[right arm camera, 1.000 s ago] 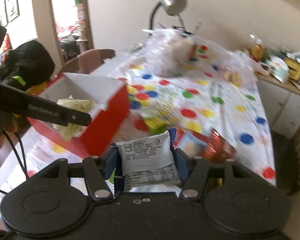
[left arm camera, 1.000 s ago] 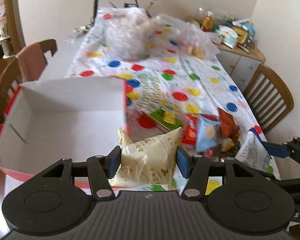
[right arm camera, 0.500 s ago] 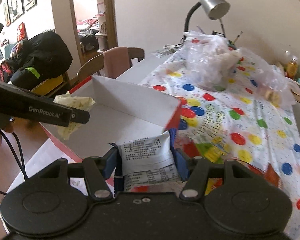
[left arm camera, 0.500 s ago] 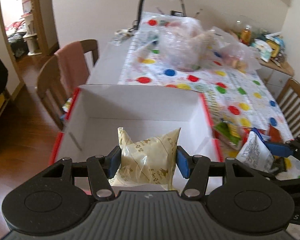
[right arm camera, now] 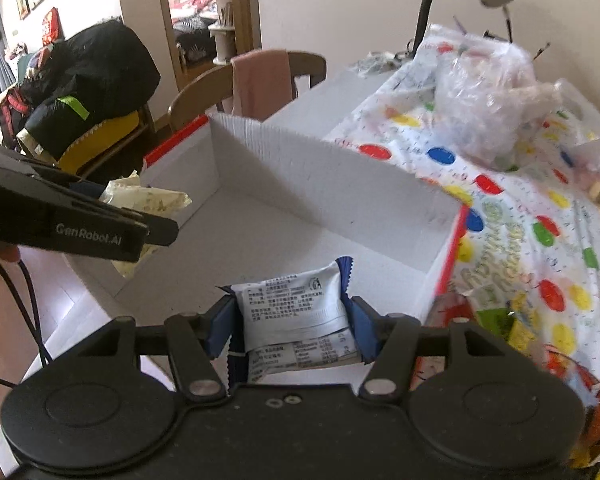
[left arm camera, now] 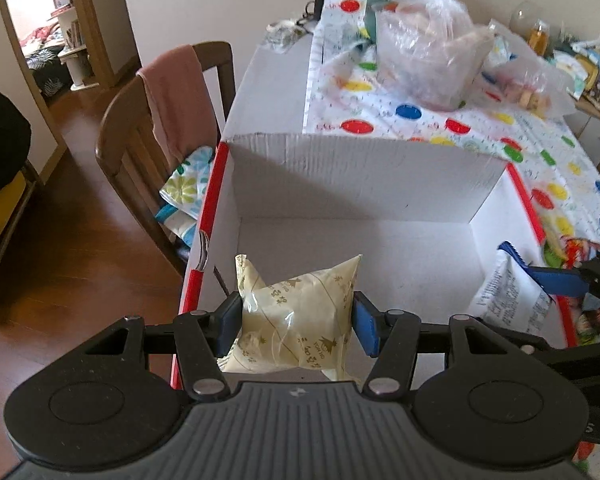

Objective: Organize snacks
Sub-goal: 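Carry both snacks over the red box while the left tool opens to drop the pastry, then open the right tool to drop the white-and-blue bar into the box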

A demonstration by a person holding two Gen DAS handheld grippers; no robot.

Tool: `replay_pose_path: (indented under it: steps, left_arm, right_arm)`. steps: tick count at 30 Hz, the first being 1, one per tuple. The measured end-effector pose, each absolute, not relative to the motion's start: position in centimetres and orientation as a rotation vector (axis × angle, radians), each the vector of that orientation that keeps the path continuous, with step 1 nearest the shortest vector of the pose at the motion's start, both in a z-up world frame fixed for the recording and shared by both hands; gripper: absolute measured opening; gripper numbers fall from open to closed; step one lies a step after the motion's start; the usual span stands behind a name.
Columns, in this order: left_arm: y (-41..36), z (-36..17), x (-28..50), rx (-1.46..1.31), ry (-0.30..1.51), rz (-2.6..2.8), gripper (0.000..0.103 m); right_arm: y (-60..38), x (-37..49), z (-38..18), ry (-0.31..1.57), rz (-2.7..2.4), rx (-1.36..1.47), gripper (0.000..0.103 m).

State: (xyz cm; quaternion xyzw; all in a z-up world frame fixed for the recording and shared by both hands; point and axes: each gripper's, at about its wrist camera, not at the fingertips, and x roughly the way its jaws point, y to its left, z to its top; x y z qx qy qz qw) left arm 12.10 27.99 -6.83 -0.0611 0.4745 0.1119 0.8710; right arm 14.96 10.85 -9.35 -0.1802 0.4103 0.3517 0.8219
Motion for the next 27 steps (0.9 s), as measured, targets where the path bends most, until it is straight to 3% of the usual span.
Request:
replay_pose_path:
  steps: [11, 24, 27]
  left_arm:
    - [26.7, -10.9, 12.6, -0.001, 1.061, 0.181, 0.058]
    - [26.4, -10.9, 12.7, 0.023, 1.067, 0.192, 0.06]
    - [26.5, -10.6, 12.4, 0.0, 1.057, 0.196, 0.063]
  right_arm:
    - [12.7, 15.3, -13.0, 0.948, 0.733, -0.449, 0.06]
    - [12.5, 15.5, -12.7, 0.948, 0.717, -0.432, 0.063]
    - [12.1, 15.2, -12.2, 0.937, 0.715, -0.419, 0.074]
